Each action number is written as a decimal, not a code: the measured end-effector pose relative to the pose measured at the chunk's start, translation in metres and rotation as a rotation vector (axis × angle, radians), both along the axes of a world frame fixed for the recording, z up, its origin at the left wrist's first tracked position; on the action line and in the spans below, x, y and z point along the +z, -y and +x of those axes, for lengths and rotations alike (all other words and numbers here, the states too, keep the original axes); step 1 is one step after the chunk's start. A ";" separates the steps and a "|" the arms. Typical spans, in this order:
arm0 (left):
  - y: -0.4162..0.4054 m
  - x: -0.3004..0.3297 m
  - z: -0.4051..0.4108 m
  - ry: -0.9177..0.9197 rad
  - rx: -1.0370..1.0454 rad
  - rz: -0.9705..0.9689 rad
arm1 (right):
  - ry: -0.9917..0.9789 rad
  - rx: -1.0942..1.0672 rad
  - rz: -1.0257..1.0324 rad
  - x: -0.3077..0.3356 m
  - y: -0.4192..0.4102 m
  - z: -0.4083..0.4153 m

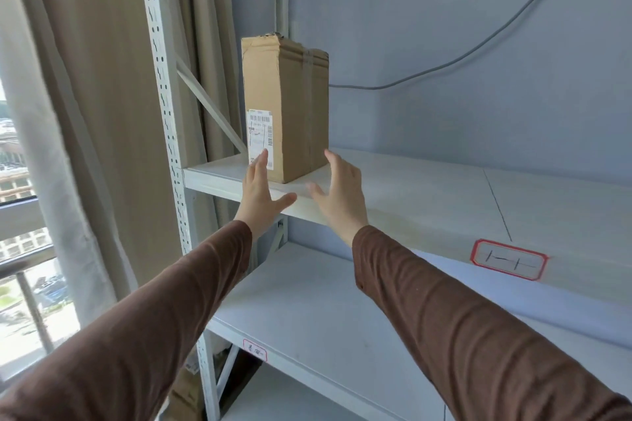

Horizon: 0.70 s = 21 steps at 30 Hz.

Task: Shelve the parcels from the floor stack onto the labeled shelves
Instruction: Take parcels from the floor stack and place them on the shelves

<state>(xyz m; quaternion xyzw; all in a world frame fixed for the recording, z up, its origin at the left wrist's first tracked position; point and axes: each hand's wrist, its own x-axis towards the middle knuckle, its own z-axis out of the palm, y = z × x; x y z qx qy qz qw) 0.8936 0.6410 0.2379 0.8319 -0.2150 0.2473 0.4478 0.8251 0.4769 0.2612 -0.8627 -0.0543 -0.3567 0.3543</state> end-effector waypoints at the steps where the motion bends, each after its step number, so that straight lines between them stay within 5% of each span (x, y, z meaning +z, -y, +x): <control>1: 0.008 -0.004 -0.012 0.015 -0.010 0.011 | 0.043 0.000 -0.020 -0.005 0.006 -0.011; 9: 0.060 -0.044 -0.103 0.035 -0.109 0.065 | 0.196 -0.044 -0.105 -0.057 0.050 -0.097; 21: 0.114 -0.140 -0.284 -0.086 -0.238 0.189 | -0.068 -0.190 -0.036 -0.169 0.101 -0.291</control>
